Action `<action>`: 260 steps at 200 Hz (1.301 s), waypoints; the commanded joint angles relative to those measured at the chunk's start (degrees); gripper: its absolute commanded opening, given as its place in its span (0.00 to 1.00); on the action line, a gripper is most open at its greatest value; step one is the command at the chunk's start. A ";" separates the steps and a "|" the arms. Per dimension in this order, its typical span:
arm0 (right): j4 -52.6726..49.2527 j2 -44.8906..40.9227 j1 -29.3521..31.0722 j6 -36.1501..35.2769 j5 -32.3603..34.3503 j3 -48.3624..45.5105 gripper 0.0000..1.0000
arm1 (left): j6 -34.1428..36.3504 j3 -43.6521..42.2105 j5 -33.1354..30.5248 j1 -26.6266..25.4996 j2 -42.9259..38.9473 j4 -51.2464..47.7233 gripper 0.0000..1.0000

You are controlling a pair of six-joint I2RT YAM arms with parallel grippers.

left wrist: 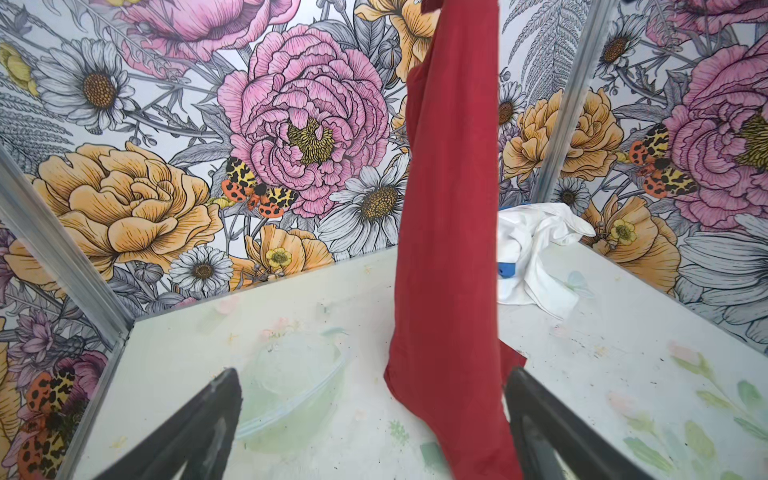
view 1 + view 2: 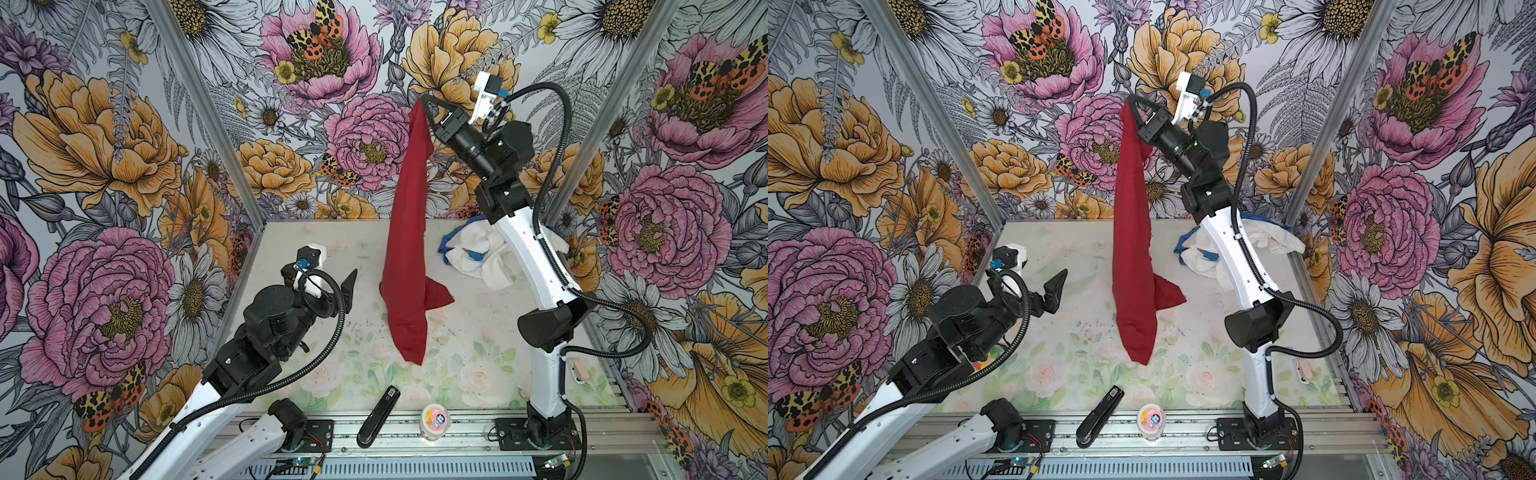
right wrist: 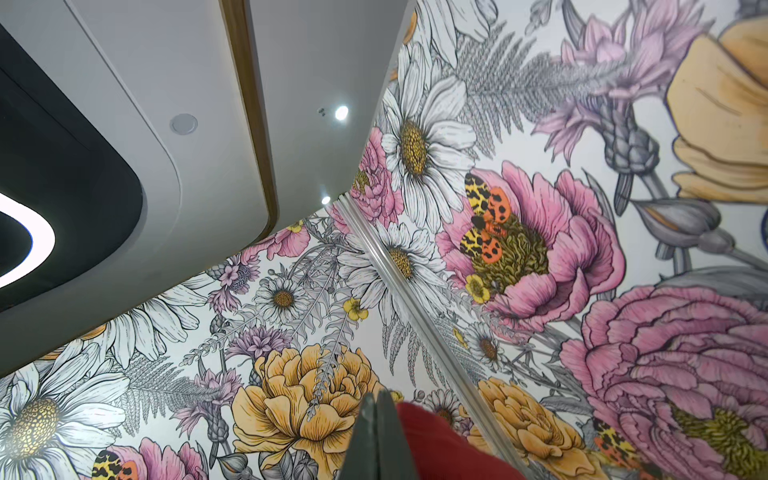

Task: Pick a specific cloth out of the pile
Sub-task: 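Lower the dark red cloth onto the open table and release it with the right gripper, then grasp the dark red cloth with the left gripper and lift it up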

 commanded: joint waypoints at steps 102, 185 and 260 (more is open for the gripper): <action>-5.12 -37.69 4.67 -11.89 8.81 -78.05 0.78 | -13.08 7.36 16.90 11.21 24.58 -8.50 0.99; -21.17 -61.89 4.30 -10.88 19.09 -104.81 0.87 | -11.94 40.50 13.57 6.75 72.65 -13.35 0.79; -21.17 -59.78 3.76 -15.56 16.78 -101.43 0.90 | -9.83 60.85 -2.83 4.58 89.83 -20.95 0.55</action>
